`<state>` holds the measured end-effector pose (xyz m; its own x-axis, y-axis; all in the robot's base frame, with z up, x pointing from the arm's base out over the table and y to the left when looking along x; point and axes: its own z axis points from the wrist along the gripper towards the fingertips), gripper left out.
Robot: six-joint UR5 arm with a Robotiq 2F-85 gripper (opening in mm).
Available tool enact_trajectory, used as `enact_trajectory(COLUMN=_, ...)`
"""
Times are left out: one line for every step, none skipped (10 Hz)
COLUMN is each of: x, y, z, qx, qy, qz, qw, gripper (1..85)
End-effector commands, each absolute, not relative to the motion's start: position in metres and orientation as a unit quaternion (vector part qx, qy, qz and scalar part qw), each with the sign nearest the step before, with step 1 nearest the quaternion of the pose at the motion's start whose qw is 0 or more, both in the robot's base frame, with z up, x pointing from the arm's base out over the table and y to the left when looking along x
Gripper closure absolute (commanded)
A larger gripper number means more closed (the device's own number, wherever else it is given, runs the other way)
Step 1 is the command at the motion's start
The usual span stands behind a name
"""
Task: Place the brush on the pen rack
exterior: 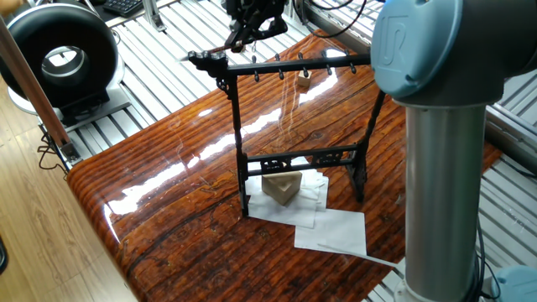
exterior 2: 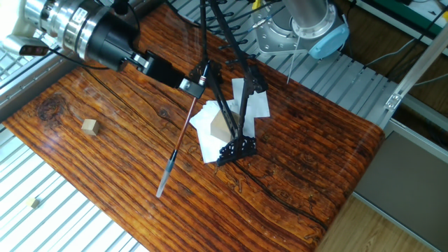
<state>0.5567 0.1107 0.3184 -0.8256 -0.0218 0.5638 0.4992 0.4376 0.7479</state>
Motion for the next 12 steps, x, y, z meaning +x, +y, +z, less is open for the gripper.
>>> enact_trajectory(x=0.557, y=0.112, z=0.327, qx=-0.151, qy=-0.809, qz=-0.508, qw=0.254, gripper=84.7)
enact_trajectory(x=0.558, y=0.112, z=0.326, qx=-0.152, qy=-0.811, qz=-0.506, qw=0.252, gripper=84.7)
enact_trajectory(x=0.557, y=0.111, z=0.324, qx=-0.15, qy=-0.814, qz=-0.502, qw=0.25, gripper=84.7)
enact_trajectory(x=0.556, y=0.11, z=0.322, qx=-0.148, qy=-0.817, qz=-0.499, qw=0.248, gripper=84.7)
enact_trajectory(x=0.557, y=0.109, z=0.32, qx=-0.146, qy=-0.819, qz=-0.498, qw=0.244, gripper=84.7)
enact_trajectory(x=0.557, y=0.109, z=0.318, qx=-0.144, qy=-0.822, qz=-0.496, qw=0.241, gripper=84.7)
enact_trajectory(x=0.557, y=0.11, z=0.316, qx=-0.145, qy=-0.822, qz=-0.496, qw=0.238, gripper=84.7)
enact_trajectory(x=0.557, y=0.11, z=0.317, qx=-0.145, qy=-0.822, qz=-0.497, qw=0.237, gripper=84.7)
enact_trajectory(x=0.559, y=0.113, z=0.322, qx=-0.15, qy=-0.814, qz=-0.507, qw=0.239, gripper=84.7)
enact_trajectory(x=0.558, y=0.112, z=0.319, qx=-0.148, qy=-0.819, qz=-0.501, qw=0.238, gripper=84.7)
enact_trajectory(x=0.558, y=0.113, z=0.319, qx=-0.149, qy=-0.818, qz=-0.502, qw=0.239, gripper=84.7)
enact_trajectory(x=0.558, y=0.113, z=0.318, qx=-0.15, qy=-0.819, qz=-0.5, qw=0.239, gripper=84.7)
